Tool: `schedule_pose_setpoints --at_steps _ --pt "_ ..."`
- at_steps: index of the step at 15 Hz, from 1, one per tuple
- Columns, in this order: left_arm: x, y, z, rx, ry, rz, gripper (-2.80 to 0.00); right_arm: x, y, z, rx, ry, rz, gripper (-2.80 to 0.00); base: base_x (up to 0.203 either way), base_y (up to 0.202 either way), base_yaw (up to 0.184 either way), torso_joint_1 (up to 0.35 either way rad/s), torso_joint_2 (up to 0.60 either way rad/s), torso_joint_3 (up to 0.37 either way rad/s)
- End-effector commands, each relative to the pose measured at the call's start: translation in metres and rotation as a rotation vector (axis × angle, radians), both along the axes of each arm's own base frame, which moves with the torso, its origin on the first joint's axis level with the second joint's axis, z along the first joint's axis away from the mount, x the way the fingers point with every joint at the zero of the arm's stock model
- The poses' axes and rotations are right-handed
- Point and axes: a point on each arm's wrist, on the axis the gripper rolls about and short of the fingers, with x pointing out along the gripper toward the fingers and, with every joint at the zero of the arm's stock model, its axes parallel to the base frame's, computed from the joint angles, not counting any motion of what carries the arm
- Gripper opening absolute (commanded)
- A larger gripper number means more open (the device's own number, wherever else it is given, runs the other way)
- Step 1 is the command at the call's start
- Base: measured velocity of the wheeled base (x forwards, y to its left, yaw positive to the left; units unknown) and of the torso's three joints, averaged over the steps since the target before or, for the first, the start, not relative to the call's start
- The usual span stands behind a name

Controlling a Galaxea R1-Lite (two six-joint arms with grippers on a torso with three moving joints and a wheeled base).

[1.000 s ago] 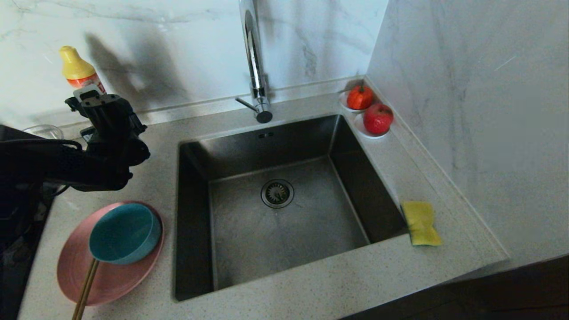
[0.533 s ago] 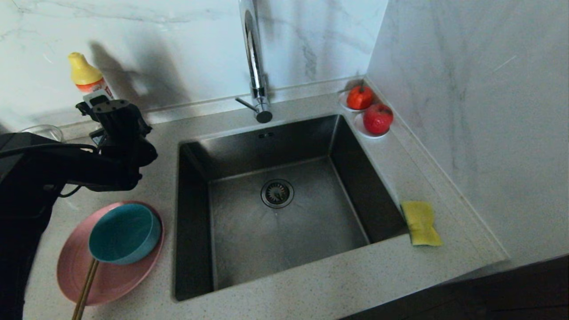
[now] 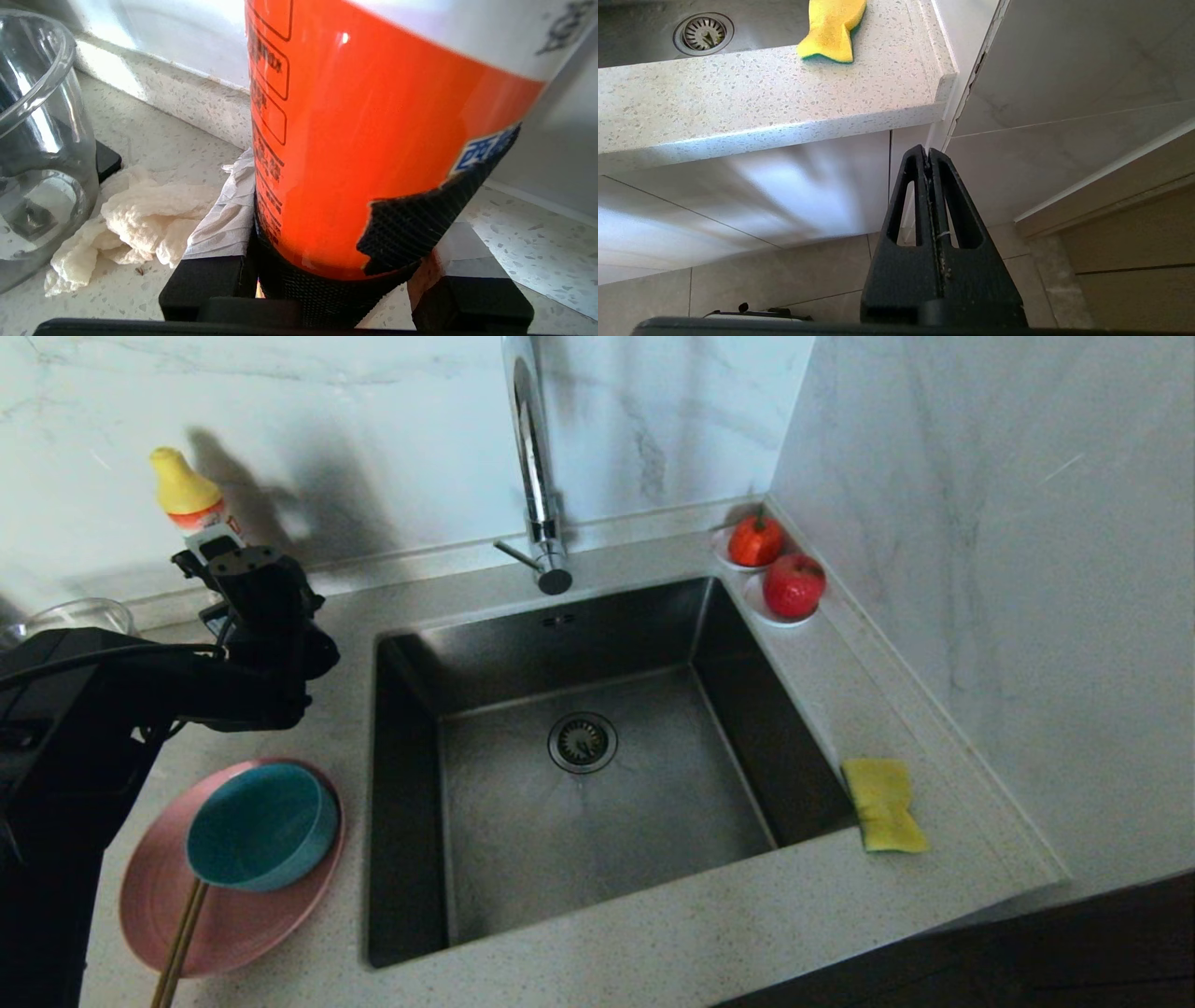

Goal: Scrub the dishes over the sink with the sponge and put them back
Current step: Place the dish soap on the table

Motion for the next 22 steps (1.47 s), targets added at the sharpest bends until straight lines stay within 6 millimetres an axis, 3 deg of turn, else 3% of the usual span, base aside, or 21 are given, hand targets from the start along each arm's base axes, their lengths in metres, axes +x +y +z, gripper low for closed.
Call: schedule_pose_setpoints --at_steps 1,7,8,9,15,18,22 --pt "-0.001 0.0 -0.002 -0.008 0.002 0.014 -2.8 0.0 0.0 0.0 0.0 -0.001 -0.001 -2.8 0.0 0.0 0.0 0.0 0.0 0.0" --pt "-0.008 0.002 0.0 -0.016 0.008 0.022 -2.8 0.0 0.0 0.0 0.0 0.0 0.001 -2.8 0.0 0.0 0.0 0.0 0.0 0.0" --pt "-0.009 0.002 0.001 -0.017 0.008 0.024 -0.78 0.0 0.0 0.0 0.001 0.0 0.001 -2.8 0.0 0.0 0.0 0.0 0.0 0.0" --pt "-0.01 0.003 0.001 -0.021 0.009 0.037 0.0 0.0 0.0 0.0 -0.001 0.0 -0.001 -2.8 0.0 0.0 0.0 0.0 0.0 0.0" --pt "-0.013 0.004 0.001 -0.04 0.0 0.038 0.0 0.0 0.0 0.0 -0.001 0.0 0.001 -2.8 0.0 0.0 0.0 0.0 0.0 0.0" --pt "-0.023 0.003 0.021 -0.04 -0.042 0.037 0.0 0.0 0.0 0.0 0.0 0.0 0.0 -2.8 0.0 0.0 0.0 0.0 0.0 0.0" --pt "-0.046 0.0 0.067 -0.028 -0.119 0.034 0.0 0.0 0.0 0.0 0.001 0.0 0.001 -2.8 0.0 0.0 0.0 0.0 0.0 0.0"
